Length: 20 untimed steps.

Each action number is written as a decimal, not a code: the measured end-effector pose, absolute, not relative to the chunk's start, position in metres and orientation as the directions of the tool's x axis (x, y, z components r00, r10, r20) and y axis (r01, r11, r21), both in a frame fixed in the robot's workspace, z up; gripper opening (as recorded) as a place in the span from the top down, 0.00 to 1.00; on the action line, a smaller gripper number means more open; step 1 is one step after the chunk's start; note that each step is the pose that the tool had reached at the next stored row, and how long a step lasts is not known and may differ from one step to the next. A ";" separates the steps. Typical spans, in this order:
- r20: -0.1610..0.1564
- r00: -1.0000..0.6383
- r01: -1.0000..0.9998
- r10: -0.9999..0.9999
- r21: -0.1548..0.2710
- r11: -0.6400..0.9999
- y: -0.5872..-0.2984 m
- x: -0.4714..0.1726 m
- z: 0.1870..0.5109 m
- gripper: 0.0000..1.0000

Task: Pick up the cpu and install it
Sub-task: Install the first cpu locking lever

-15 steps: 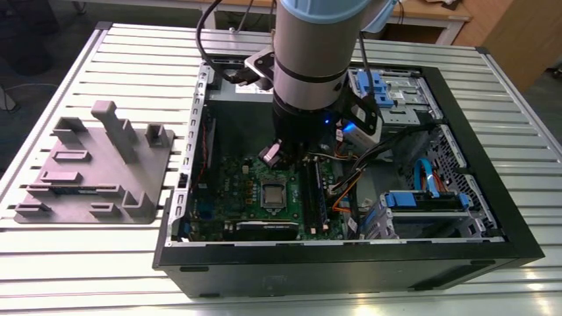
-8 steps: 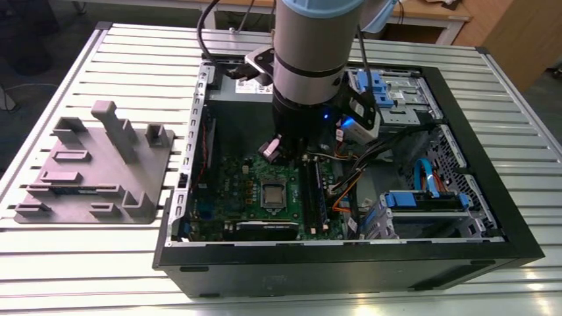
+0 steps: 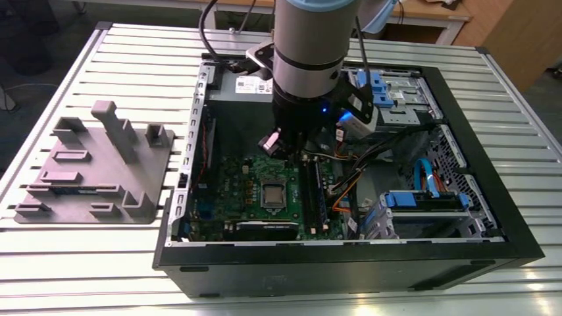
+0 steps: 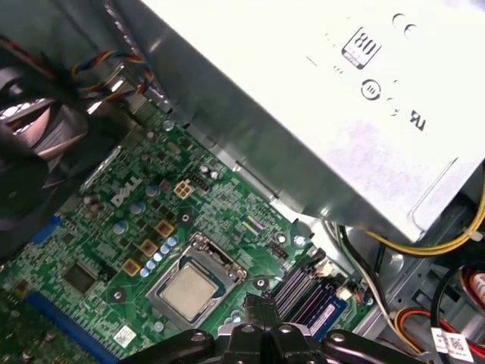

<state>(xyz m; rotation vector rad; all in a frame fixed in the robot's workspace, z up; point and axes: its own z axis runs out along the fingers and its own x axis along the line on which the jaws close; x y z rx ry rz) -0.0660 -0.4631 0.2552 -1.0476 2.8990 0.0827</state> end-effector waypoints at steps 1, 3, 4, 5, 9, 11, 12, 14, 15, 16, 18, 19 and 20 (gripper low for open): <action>-0.073 -0.772 -0.635 -0.631 0.031 0.772 -0.463 -0.066 0.255 0.90; -0.073 -0.782 -0.622 -0.619 0.031 0.782 -0.462 -0.065 0.254 0.90; -0.073 -0.786 -0.617 -0.614 0.031 0.786 -0.461 -0.065 0.254 0.90; -0.073 -0.789 -0.613 -0.610 0.031 0.790 -0.460 -0.065 0.254 0.90; -0.073 -0.796 -0.604 -0.601 0.031 0.796 -0.454 -0.064 0.252 0.90; -0.073 -0.797 -0.603 -0.600 0.031 0.797 -0.450 -0.063 0.252 0.90; -0.073 -0.798 -0.602 -0.599 0.031 0.798 -0.449 -0.063 0.252 0.90; -0.072 -0.799 -0.600 -0.597 0.031 0.799 -0.446 -0.062 0.251 0.90; -0.072 -0.800 -0.599 -0.596 0.031 0.800 -0.445 -0.062 0.251 0.90; -0.072 -0.800 -0.599 -0.596 0.031 0.800 -0.444 -0.061 0.251 0.90; -0.072 -0.801 -0.598 -0.595 0.031 0.801 -0.443 -0.060 0.251 0.90; -0.072 -0.801 -0.597 -0.594 0.031 0.802 -0.441 -0.059 0.250 0.90; -0.072 -0.802 -0.596 -0.593 0.031 0.802 -0.441 -0.058 0.250 0.90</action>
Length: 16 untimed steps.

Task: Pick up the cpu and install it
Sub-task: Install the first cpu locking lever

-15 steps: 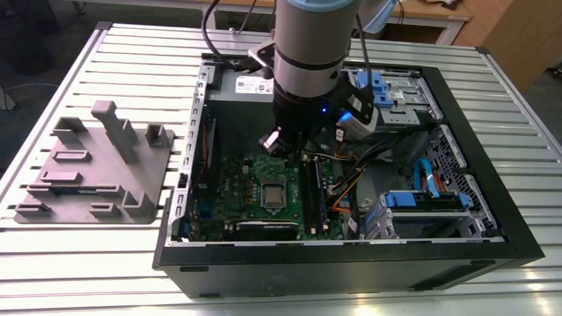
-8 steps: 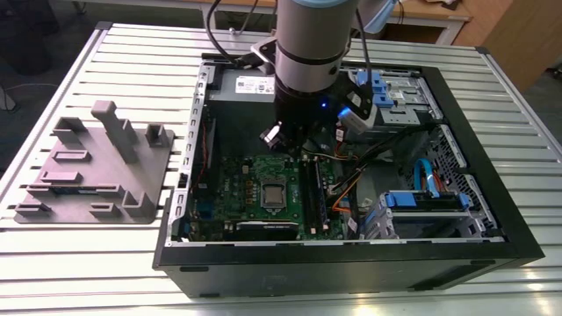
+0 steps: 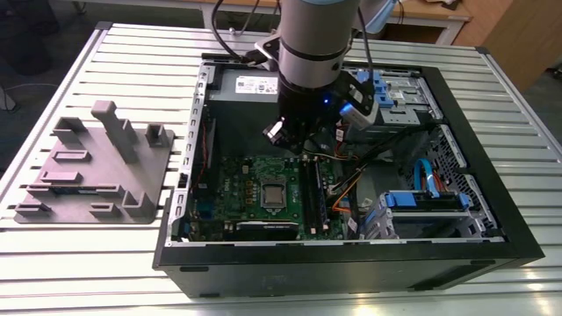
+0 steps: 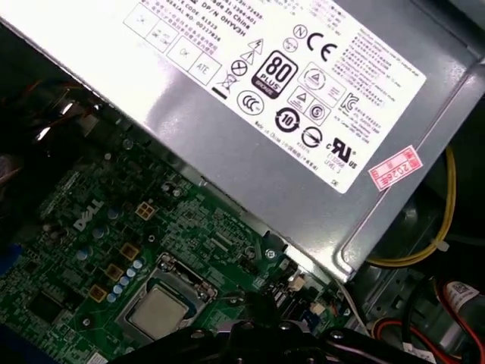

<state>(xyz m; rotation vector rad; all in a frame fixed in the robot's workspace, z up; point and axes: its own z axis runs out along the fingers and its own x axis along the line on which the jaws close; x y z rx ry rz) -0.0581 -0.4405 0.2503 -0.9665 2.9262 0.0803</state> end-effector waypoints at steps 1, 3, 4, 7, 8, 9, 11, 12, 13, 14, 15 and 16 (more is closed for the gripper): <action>-0.072 -0.802 -0.596 -0.593 0.031 0.803 -0.440 -0.058 0.250 0.90; -0.072 -0.802 -0.595 -0.592 0.031 0.803 -0.436 -0.057 0.249 0.90; -0.072 -0.802 -0.595 -0.592 0.031 0.803 -0.433 -0.057 0.248 0.90; -0.072 -0.802 -0.595 -0.592 0.031 0.803 -0.430 -0.057 0.245 0.90; -0.072 -0.802 -0.595 -0.592 0.031 0.803 -0.429 -0.057 0.245 0.90; -0.072 -0.802 -0.596 -0.592 0.031 0.803 -0.429 -0.057 0.244 0.90; -0.072 -0.802 -0.596 -0.593 0.031 0.803 -0.428 -0.057 0.242 0.90; -0.072 -0.802 -0.596 -0.592 0.031 0.803 -0.428 -0.058 0.242 0.90; -0.072 -0.802 -0.595 -0.592 0.031 0.803 -0.428 -0.058 0.241 0.90; -0.072 -0.802 -0.595 -0.592 0.031 0.803 -0.428 -0.058 0.240 0.90; -0.072 -0.802 -0.595 -0.592 0.031 0.803 -0.428 -0.058 0.239 0.90; -0.072 -0.802 -0.595 -0.592 0.031 0.803 -0.428 -0.058 0.239 0.90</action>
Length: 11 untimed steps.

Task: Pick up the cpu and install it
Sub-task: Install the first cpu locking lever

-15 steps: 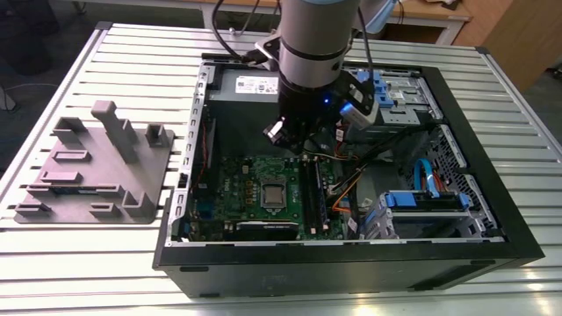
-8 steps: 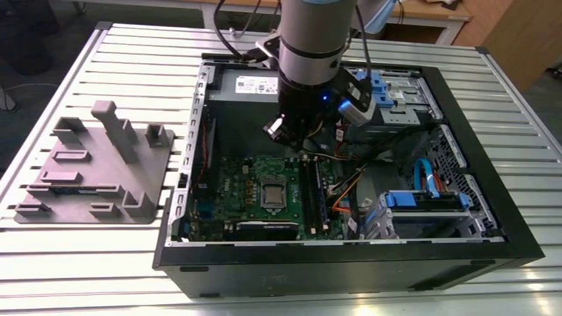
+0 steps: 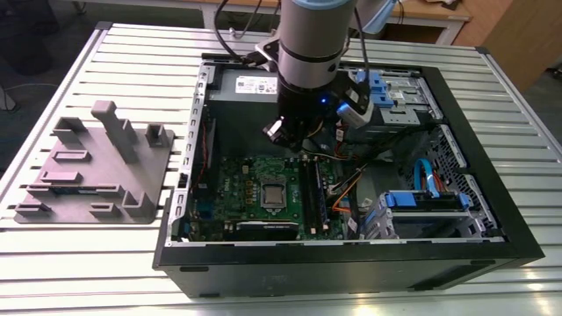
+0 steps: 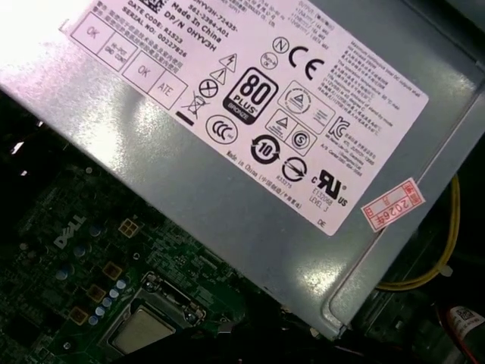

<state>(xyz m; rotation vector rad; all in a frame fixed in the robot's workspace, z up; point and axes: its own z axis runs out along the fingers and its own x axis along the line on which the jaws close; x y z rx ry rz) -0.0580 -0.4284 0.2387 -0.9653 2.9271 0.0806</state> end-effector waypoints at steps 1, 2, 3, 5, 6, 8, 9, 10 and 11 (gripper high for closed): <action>-0.072 -0.802 -0.595 -0.592 0.031 0.803 -0.428 -0.058 0.238 0.90; -0.071 -0.802 -0.595 -0.592 0.031 0.803 -0.428 -0.059 0.238 0.90; -0.071 -0.802 -0.595 -0.592 0.031 0.803 -0.428 -0.059 0.238 0.90; -0.072 -0.802 -0.596 -0.592 0.031 0.803 -0.429 -0.060 0.238 0.90; -0.072 -0.802 -0.596 -0.593 0.031 0.803 -0.430 -0.060 0.237 0.90; -0.072 -0.802 -0.595 -0.592 0.031 0.803 -0.433 -0.060 0.237 0.90; -0.072 -0.802 -0.595 -0.592 0.031 0.803 -0.435 -0.061 0.237 0.90; -0.072 -0.802 -0.595 -0.592 0.031 0.803 -0.436 -0.061 0.237 0.90; -0.072 -0.802 -0.595 -0.592 0.031 0.803 -0.438 -0.061 0.237 0.90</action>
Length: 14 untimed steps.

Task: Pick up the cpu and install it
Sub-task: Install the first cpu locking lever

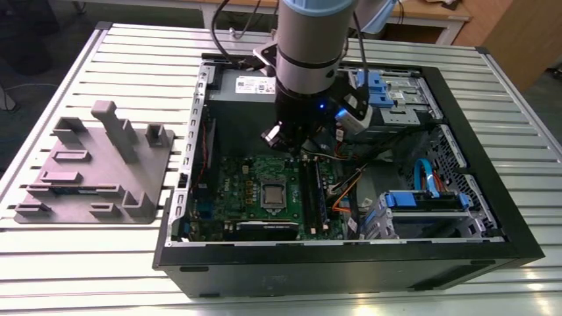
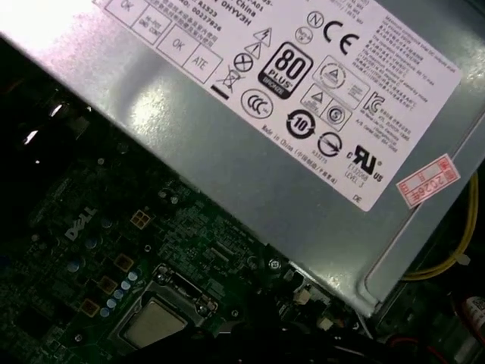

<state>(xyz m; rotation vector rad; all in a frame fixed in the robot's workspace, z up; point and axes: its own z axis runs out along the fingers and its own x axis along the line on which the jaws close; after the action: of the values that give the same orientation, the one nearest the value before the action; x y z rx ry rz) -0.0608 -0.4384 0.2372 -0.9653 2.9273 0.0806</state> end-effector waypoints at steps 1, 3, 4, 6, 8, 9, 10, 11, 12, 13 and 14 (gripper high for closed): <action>-0.072 -0.802 -0.595 -0.592 0.031 0.803 -0.440 -0.061 0.237 0.90; -0.072 -0.802 -0.595 -0.592 0.031 0.803 -0.445 -0.061 0.237 0.90; -0.072 -0.802 -0.595 -0.592 0.031 0.803 -0.447 -0.062 0.237 0.90; -0.072 -0.802 -0.595 -0.592 0.031 0.803 -0.452 -0.062 0.237 0.90; -0.072 -0.802 -0.595 -0.592 0.031 0.803 -0.458 -0.063 0.237 0.90; -0.072 -0.802 -0.595 -0.592 0.031 0.803 -0.461 -0.063 0.236 0.90; -0.071 -0.802 -0.595 -0.592 0.031 0.803 -0.464 -0.063 0.236 0.90; -0.071 -0.803 -0.595 -0.592 0.032 0.803 -0.467 -0.063 0.236 0.90; -0.071 -0.803 -0.595 -0.592 0.032 0.803 -0.470 -0.063 0.236 0.90; -0.071 -0.803 -0.594 -0.591 0.032 0.803 -0.471 -0.063 0.235 0.90; -0.071 -0.803 -0.594 -0.591 0.033 0.803 -0.472 -0.063 0.235 0.90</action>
<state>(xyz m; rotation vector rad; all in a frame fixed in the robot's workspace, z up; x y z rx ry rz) -0.0628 -0.4718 0.2351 -0.9638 2.9289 0.0819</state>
